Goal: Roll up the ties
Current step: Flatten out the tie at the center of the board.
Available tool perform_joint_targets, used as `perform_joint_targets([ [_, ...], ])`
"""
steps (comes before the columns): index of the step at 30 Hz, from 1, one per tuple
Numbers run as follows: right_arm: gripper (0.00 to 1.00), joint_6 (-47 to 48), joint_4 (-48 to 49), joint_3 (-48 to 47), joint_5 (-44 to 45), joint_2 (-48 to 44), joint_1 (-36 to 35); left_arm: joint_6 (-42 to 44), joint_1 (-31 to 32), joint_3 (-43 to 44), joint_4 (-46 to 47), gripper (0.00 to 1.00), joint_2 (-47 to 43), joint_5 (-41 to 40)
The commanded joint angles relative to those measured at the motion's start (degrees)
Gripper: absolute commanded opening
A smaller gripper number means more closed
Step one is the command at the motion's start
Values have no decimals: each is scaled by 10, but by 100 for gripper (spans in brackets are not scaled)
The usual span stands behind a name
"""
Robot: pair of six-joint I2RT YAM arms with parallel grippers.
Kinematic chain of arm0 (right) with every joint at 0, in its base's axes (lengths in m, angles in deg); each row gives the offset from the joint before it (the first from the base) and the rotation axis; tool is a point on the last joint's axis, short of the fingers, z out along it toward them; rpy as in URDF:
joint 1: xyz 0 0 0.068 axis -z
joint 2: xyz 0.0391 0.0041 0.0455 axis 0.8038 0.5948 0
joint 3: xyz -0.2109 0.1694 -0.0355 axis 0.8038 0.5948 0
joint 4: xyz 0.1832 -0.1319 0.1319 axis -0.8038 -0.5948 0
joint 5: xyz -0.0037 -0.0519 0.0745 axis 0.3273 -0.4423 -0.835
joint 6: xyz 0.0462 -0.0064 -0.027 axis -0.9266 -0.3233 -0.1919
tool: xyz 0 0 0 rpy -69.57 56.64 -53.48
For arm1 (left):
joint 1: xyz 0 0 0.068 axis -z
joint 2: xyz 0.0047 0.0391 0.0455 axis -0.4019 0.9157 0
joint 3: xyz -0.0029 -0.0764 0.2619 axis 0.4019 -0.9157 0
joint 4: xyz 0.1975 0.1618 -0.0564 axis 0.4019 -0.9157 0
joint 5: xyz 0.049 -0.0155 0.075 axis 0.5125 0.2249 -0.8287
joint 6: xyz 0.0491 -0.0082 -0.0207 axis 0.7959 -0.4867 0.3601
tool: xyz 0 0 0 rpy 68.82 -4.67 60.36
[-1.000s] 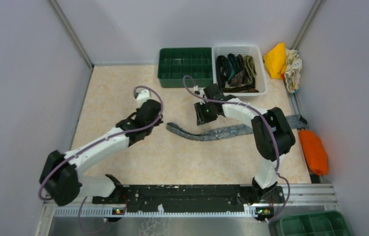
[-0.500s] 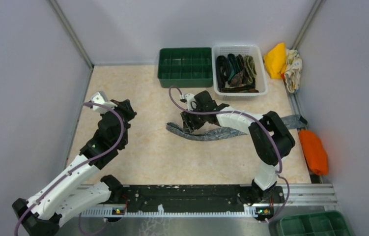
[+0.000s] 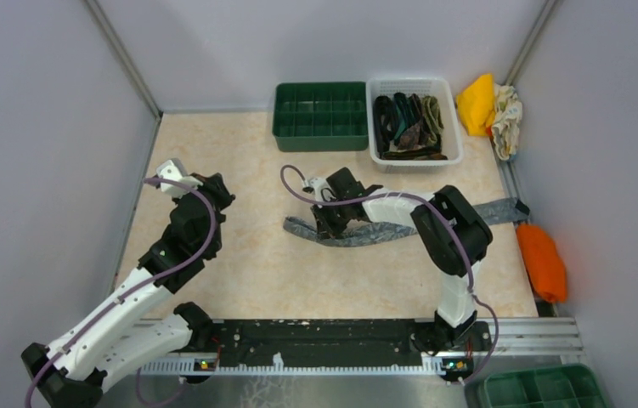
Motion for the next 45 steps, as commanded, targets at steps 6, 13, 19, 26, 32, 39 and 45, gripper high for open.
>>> perform_joint_targets([
  [6,0,91,-171,-138,-192,85,-6,28,-1,9,7,2,-1,-8],
  [13,0,177,-319,-187,-261,168,-6,26,-1,5,14,2,-1,9],
  [19,27,146,-308,-238,-210,213,-4,20,-2,-9,17,3,7,22],
  [26,49,72,-207,-296,-150,169,20,6,-4,-19,7,3,7,6],
  [32,47,-28,-157,-307,84,133,64,5,-5,-31,10,3,14,-3],
  [39,5,-71,-50,-73,202,-109,78,79,-10,-28,127,0,115,169],
  [45,0,-129,-25,76,159,-243,56,72,-32,56,144,0,310,461],
])
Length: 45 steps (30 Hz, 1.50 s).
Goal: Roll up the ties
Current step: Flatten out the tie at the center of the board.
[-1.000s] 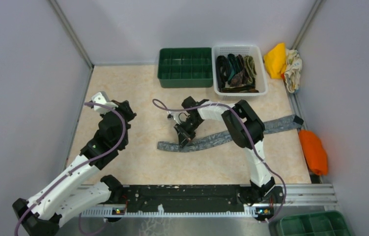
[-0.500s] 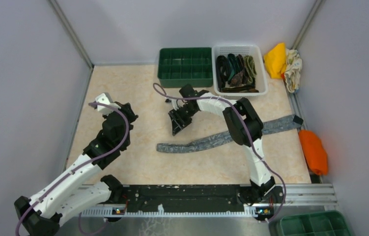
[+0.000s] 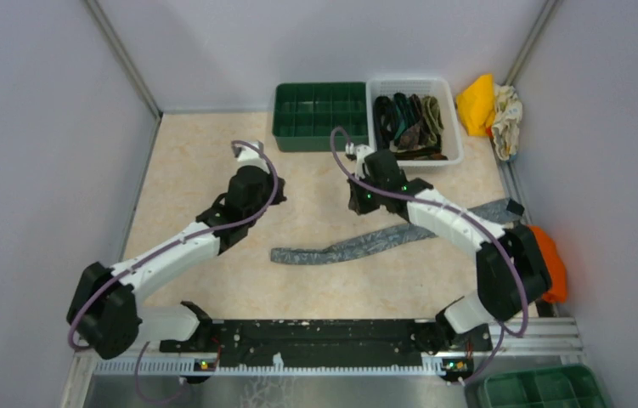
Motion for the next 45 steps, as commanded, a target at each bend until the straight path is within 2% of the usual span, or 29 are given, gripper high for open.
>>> perform_joint_targets([
  [1,0,-56,56,77,-5,-73,-38,9,-8,58,36,0,110,240],
  [5,0,-97,69,144,-15,-108,-81,25,-8,44,108,0,178,370],
  [9,0,-146,131,232,-61,-144,-90,8,-7,5,200,0,211,538],
  [13,0,-169,153,270,-77,-163,-91,-45,-4,-59,304,0,218,625],
  [16,0,-171,150,283,-69,-172,-91,-68,4,-87,324,0,226,666],
  [24,0,-167,147,292,-52,-174,-91,-60,24,-138,291,0,213,630],
  [32,0,-168,149,300,-57,-176,-91,-38,16,-117,283,0,279,558],
  [40,0,-162,137,303,-51,-183,-91,-49,-17,-100,266,0,337,521],
  [45,0,-158,141,309,-40,-162,-91,-55,-23,-99,258,0,342,554],
])
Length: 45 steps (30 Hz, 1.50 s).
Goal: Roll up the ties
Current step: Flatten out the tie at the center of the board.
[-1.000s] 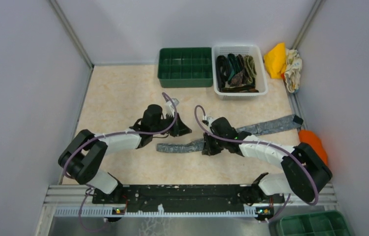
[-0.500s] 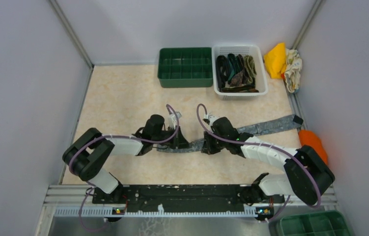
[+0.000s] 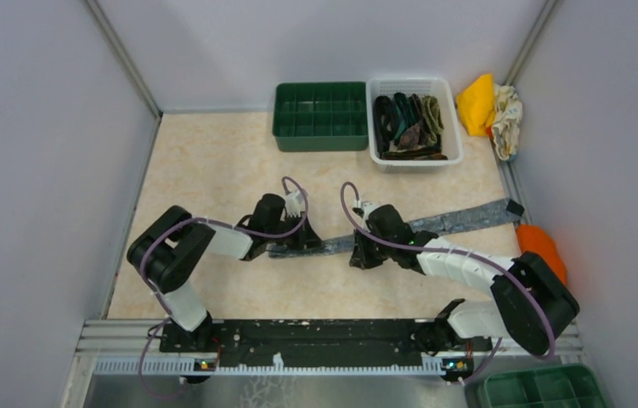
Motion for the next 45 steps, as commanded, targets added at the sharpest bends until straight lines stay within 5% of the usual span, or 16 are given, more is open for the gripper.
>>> perform_joint_targets([
  [1,0,4,21,6,15,5,-1,-6,-4,8,-13,0,9,24],
  [5,0,3,40,7,10,27,0,-21,-5,31,-24,0,-21,49],
  [12,0,2,77,2,15,70,-1,-4,-24,116,-94,0,4,-44],
  [27,0,49,87,-56,109,137,0,-64,-32,4,104,0,118,83],
  [35,0,64,14,-89,148,164,0,-63,-23,-22,110,0,128,75],
  [45,0,-11,-84,-52,180,92,23,-78,36,81,85,0,190,88],
])
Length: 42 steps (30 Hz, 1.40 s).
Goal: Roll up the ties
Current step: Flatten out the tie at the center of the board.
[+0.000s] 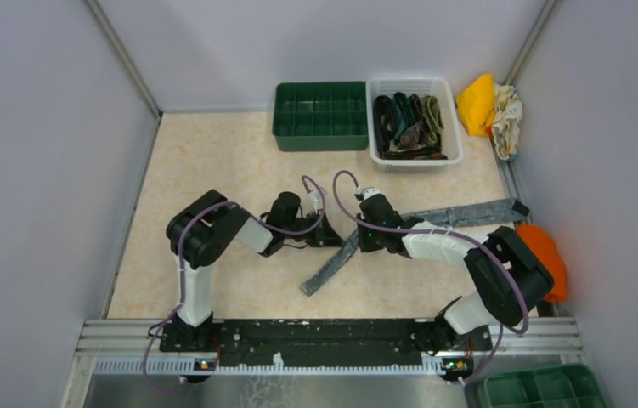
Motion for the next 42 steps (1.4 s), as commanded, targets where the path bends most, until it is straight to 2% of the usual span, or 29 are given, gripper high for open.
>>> perform_joint_targets([
  [1,0,-64,-123,14,23,-42,6,14,16,17,-78,0,36,-13],
  [6,0,-166,-236,1,121,-127,7,50,16,26,-161,0,-8,-71],
  [9,1,-198,-257,-11,151,-165,12,55,16,11,-200,0,-64,-114],
  [10,13,-210,-269,-19,166,-172,13,58,16,5,-215,0,-86,-129],
  [12,48,-244,-306,-41,218,-182,14,68,17,-7,-243,0,-131,-159],
  [13,59,-263,-327,-54,248,-186,19,71,19,-13,-255,0,-153,-171],
  [14,58,-274,-340,-66,271,-191,30,71,20,-19,-262,0,-173,-179],
  [15,45,-288,-350,-75,294,-195,45,69,21,-26,-267,0,-192,-183],
  [17,27,-331,-372,-93,357,-203,81,64,24,-37,-272,0,-223,-175],
  [20,26,-308,-391,-127,392,-190,150,61,27,-47,-294,0,-269,-163],
  [23,22,-233,-358,-143,346,-170,256,67,30,-54,-320,0,-320,-163],
  [27,17,-178,-323,-149,285,-144,369,72,31,-67,-333,0,-380,-163],
  [31,22,-148,-280,-131,163,-115,464,78,30,-70,-353,0,-403,-168],
  [39,36,-129,-216,-83,86,-29,546,83,31,-75,-359,0,-413,-182],
  [42,45,-124,-190,-69,53,-4,566,87,31,-74,-363,0,-414,-193],
])
